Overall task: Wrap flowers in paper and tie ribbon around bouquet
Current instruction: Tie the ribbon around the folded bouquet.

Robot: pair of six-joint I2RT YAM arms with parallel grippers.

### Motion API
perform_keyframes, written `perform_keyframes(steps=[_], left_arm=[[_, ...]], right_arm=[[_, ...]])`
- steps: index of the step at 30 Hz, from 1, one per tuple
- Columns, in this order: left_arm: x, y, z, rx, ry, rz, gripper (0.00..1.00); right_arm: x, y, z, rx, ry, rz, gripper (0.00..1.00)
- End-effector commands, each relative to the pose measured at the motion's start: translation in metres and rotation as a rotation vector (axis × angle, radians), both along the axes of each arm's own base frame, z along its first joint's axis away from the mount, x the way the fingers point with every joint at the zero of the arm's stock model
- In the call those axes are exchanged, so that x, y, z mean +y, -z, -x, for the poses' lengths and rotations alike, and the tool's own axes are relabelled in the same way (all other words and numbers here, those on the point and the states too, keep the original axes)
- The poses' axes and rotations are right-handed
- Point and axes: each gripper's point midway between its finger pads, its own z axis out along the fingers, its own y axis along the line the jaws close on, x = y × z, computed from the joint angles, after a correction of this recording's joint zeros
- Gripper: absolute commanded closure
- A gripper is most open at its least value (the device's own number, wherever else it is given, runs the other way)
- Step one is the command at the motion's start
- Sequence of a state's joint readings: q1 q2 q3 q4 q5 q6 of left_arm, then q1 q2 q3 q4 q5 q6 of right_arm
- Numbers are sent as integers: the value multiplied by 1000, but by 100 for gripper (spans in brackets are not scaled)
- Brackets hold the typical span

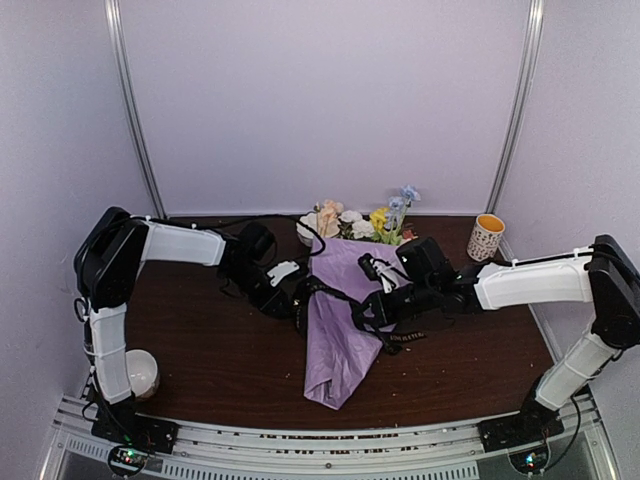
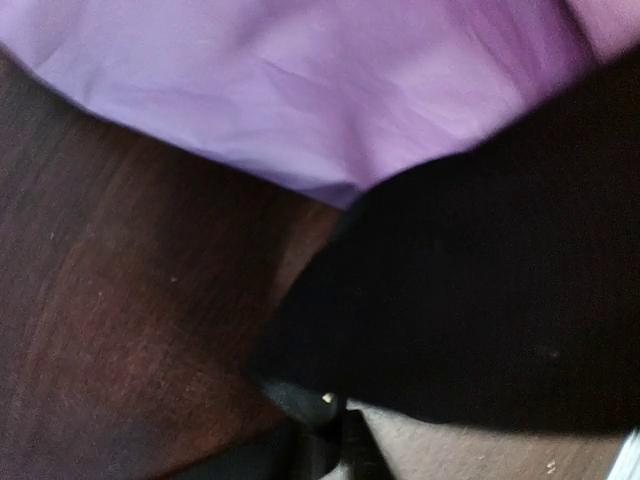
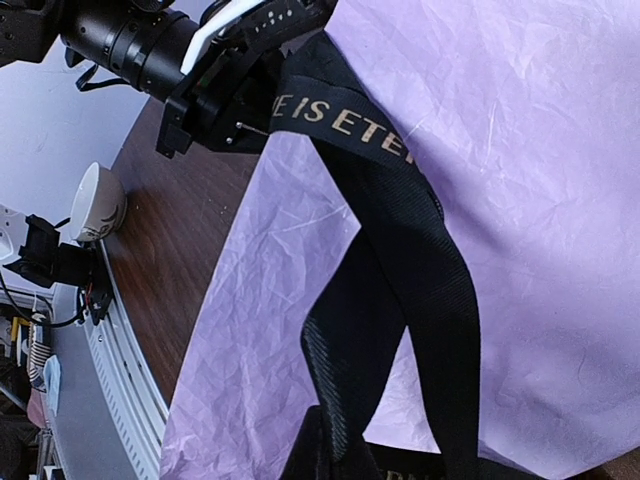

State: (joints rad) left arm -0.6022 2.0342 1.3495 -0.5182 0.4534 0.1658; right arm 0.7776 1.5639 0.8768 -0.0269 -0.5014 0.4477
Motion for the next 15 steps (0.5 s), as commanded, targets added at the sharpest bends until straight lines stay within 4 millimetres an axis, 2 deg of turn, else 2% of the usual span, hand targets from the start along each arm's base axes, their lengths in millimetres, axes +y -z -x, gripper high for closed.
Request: perform_keyframes(steps=[1, 4, 7, 10, 12, 15], left_arm=[[1, 9, -2, -11, -2, -9, 100], [8, 2, -15, -55, -53, -33, 100], [25, -4, -34, -109, -137, -84, 100], [61, -8, -62, -170, -286, -171, 100], [88, -17, -83, -221, -405, -217, 100], [123, -34, -103, -287, -560, -236, 100]], right_arm=[[-1, -24, -3, -42, -4, -28, 100], [-6, -29, -3, -50, -3, -17, 100], [-10, -37, 0, -57, -10, -23, 100], [-17, -50, 6, -66, -24, -46, 100], [-24, -61, 11, -72, -34, -82, 100], [-41, -73, 10, -78, -5, -114, 100]])
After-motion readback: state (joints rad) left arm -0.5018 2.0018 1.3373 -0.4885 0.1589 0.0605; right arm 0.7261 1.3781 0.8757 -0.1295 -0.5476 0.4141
